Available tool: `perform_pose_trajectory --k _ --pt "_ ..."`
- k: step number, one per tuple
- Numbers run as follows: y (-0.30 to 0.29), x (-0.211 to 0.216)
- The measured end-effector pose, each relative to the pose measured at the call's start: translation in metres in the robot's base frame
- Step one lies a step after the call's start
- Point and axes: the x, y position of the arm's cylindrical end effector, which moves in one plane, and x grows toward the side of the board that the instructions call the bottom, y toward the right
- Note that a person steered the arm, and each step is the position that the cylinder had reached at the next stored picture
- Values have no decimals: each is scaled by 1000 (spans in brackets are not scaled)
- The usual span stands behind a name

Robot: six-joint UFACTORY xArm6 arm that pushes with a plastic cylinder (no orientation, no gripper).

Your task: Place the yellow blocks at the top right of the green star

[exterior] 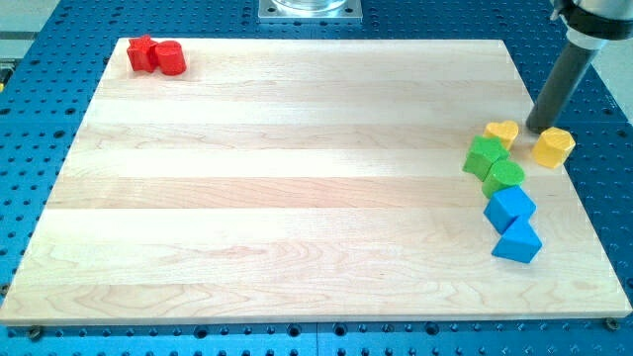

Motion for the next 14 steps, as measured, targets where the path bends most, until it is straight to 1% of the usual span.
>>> perform_pose_trajectory --k 1,2,3,4,5,6,8,9,10,11,12,14 --pt "34 45" --pt "-15 88" --pt "-27 64" --pt "-21 42" --pt "-13 72" --pt "31 49" --pt "14 15" --pt "-46 14" --pt "12 -4" --pt "13 -33" --pt "-12 -38" --pt "-37 -45"
